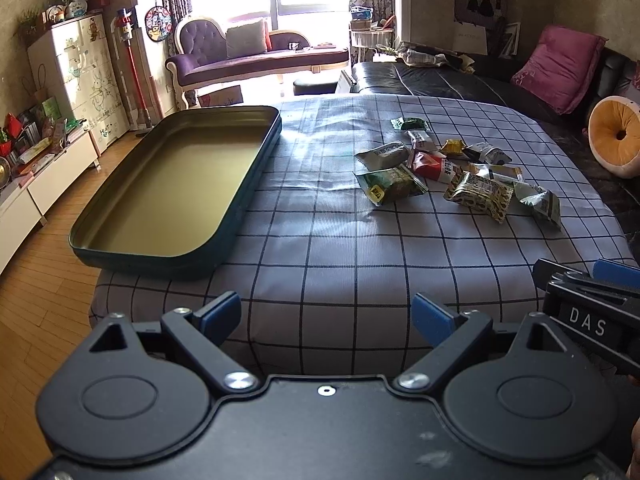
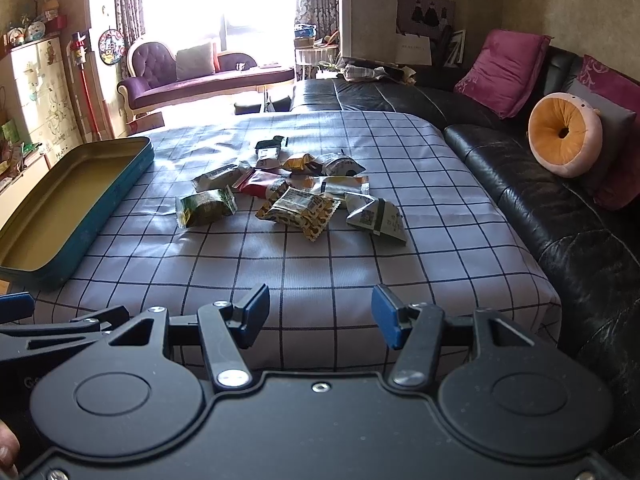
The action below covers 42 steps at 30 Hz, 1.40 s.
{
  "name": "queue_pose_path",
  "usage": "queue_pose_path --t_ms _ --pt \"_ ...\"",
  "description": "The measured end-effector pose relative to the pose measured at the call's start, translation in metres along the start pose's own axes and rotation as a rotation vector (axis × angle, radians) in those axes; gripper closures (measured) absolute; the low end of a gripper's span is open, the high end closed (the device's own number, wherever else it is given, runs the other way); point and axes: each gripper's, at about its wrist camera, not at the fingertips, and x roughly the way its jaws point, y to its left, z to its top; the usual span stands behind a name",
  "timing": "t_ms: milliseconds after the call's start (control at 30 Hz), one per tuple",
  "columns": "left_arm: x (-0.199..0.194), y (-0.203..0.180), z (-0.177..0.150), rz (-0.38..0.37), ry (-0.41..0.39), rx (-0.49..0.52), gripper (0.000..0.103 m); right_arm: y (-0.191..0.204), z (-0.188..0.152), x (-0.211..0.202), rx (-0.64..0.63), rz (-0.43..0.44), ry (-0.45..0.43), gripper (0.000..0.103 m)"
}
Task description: Organize snacks
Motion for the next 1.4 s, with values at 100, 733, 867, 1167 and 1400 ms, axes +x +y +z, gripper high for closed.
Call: queue_pose_path --t_ms 100,733,867,1167,1400 --pt "0.0003 -0.0003 -0.0005 0.000 0.001 0.001 0.006 -0.0004 -0.0008 0.0002 0.001 0.000 0.001 0.042" --pt "0.0008 -0.0006 -0.0011 -0.002 0.003 0.000 0.006 -0.0005 -0.0018 0.0005 0.001 -0.002 0.004 0.042" --pt "0.0009 -0.0009 -0.0012 -0.002 0.004 0.000 0.006 -0.0005 -0.0018 0.0005 0.001 -0.002 0.003 0.042" --pt "0.0020 -0.0021 -0.0021 -0.005 0.005 0.002 0.006 0.0002 -0.0028 0.0003 -0.002 -0.004 0.007 0.042" --pt "0.0015 -0.0012 -0.0025 -0.007 0.007 0.002 0.006 0.0019 -0.0030 0.0012 -0.005 -0.010 0.015 0.042"
